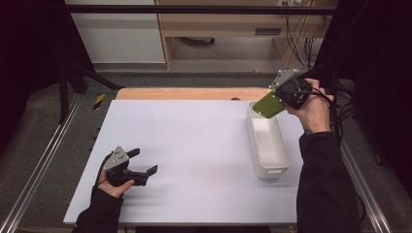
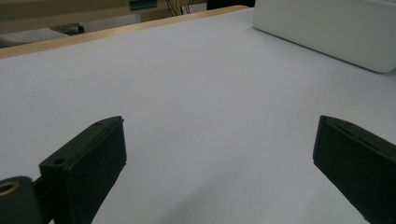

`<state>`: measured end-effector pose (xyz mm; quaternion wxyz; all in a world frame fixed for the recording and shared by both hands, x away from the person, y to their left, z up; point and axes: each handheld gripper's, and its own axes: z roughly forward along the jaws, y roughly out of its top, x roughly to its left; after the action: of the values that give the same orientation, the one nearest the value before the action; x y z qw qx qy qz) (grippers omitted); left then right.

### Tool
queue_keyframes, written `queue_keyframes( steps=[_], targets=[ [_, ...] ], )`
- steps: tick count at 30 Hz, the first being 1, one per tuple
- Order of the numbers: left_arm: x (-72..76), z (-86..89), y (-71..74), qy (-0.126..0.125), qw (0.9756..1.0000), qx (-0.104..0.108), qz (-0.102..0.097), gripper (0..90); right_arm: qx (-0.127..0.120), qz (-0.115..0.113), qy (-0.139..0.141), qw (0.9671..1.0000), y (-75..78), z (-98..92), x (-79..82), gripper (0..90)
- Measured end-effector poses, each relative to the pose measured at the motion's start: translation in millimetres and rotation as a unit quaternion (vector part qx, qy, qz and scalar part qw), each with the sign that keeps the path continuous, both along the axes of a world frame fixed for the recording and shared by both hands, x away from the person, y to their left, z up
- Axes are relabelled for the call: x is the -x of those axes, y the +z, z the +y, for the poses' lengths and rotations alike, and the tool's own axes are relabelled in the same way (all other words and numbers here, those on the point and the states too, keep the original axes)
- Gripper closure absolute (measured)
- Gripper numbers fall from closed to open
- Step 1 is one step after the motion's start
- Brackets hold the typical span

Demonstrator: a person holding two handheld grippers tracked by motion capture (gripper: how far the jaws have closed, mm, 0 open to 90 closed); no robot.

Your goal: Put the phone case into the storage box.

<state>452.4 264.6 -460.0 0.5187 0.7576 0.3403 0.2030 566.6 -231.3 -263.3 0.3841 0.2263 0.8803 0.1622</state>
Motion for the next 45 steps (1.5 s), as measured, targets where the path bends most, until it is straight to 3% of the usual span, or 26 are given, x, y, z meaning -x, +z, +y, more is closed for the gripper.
queue_keyframes(
  steps=[18, 35, 41, 45],
  targets=[
    [-2.0, -2.0, -2.7, -0.002, 1.0000, -0.007, 0.006, 2.4, 0.045, 0.017, 0.062, 0.9969, -11.2, -0.3, -17.8, 79.2],
    [-2.3, -2.0, -3.1, -0.005, 0.9999, -0.007, 0.007, 2.4, 0.104, 0.034, 0.107, 0.9883, -24.9, 14.0, -42.1, 79.0],
    [-2.2, -2.5, -3.5, -0.008, 0.9999, -0.009, 0.008, 2.4, 0.127, 0.037, 0.125, 0.9834, -31.6, 18.4, -49.1, 79.0],
    [-2.3, -2.8, -4.0, -0.008, 0.9999, -0.010, 0.009, 2.4, 0.132, 0.039, 0.127, 0.9824, -35.0, 17.5, -54.5, 78.9]
  ],
)
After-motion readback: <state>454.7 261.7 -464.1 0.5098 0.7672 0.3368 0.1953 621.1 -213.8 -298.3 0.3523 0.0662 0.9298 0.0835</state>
